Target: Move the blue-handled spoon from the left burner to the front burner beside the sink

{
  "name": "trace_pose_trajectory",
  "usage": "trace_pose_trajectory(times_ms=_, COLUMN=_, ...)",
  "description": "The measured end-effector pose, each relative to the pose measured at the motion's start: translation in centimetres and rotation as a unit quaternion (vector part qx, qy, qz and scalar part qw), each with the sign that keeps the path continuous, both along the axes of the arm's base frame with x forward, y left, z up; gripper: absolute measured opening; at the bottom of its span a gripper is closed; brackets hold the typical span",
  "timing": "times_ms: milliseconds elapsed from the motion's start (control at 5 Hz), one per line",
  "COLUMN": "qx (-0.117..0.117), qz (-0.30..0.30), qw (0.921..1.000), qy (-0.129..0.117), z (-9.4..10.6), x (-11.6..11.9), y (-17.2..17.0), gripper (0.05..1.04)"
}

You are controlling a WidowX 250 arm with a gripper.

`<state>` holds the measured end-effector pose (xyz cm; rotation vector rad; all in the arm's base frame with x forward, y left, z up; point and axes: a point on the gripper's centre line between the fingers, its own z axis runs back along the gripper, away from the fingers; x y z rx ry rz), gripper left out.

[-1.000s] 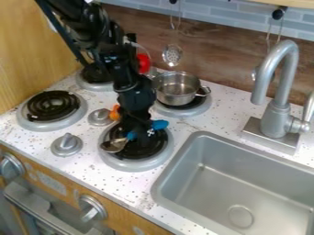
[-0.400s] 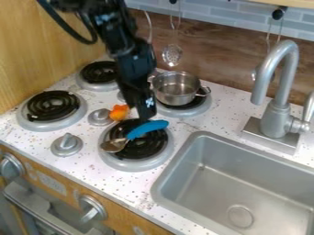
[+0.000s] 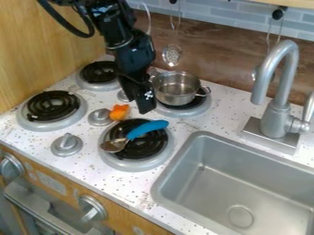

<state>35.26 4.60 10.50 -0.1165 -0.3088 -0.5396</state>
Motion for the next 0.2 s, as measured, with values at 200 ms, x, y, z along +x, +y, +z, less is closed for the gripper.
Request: trace_pose_trajectory(times_ms=200, qx=0.0, qz=0.0, qw=1.0, qy=-0.001, z=0.0, x=0.02, y=0.01, gripper=0.994)
